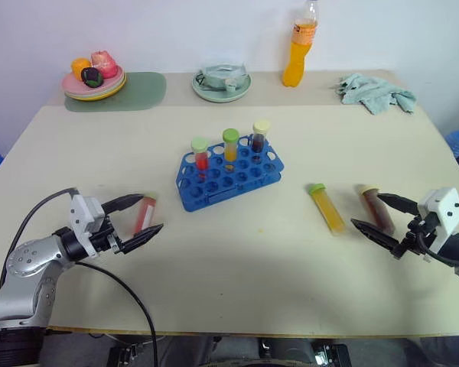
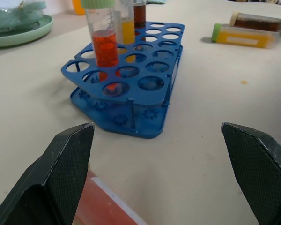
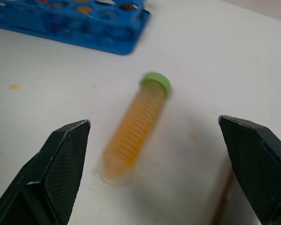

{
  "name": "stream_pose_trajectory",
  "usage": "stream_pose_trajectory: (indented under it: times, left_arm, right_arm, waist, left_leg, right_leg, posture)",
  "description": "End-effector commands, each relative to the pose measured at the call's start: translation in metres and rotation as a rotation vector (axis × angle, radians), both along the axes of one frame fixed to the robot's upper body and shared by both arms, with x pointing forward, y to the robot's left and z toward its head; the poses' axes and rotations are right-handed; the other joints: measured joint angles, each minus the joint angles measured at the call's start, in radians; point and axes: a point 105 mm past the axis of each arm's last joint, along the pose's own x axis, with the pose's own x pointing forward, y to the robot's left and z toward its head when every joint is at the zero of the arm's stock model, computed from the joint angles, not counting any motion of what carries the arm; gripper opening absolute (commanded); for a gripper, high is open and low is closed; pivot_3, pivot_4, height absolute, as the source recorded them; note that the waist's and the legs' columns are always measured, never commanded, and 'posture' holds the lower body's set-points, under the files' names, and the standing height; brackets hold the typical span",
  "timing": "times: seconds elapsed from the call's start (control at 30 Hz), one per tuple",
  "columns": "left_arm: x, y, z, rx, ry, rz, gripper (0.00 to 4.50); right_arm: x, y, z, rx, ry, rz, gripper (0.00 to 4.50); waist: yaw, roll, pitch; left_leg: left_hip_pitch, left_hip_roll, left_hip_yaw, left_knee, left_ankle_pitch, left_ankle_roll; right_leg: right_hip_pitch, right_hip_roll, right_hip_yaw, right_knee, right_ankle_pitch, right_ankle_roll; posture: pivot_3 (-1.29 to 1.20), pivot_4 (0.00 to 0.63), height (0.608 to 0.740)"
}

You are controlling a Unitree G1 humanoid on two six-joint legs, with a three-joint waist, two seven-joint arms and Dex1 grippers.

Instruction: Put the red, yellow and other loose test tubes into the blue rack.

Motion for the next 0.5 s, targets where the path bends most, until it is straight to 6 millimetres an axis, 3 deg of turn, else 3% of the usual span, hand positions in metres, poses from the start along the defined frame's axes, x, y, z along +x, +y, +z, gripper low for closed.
stream_pose_trajectory:
  times: [0.03,0.5]
  left_arm:
    - [-0.002,0.001,0.008,0.039,-0.039,-0.007,4.42]
    - [-0.005,-0.006,0.009,-0.002,-0.006,-0.079,4.42]
  right_arm:
    - [-0.002,0.005,0.014,-0.006,-0.045,0.001,4.50]
    - [0.005,0.019,0.026,0.033,-0.054,-0.006,4.50]
  waist:
    - [0.001,0.000,0.000]
    - [-0.001,0.000,0.000]
  left_leg:
    - [0.000,0.000,0.000,0.000,-0.001,-0.001]
    - [0.000,0.000,0.000,0.001,-0.001,-0.001]
  right_leg:
    - [0.000,0.000,0.000,0.000,0.000,0.000]
    - [0.000,0.000,0.000,0.000,0.000,0.000]
  posture:
    - [0.00,0.150,0.740]
    - [0.00,0.150,0.740]
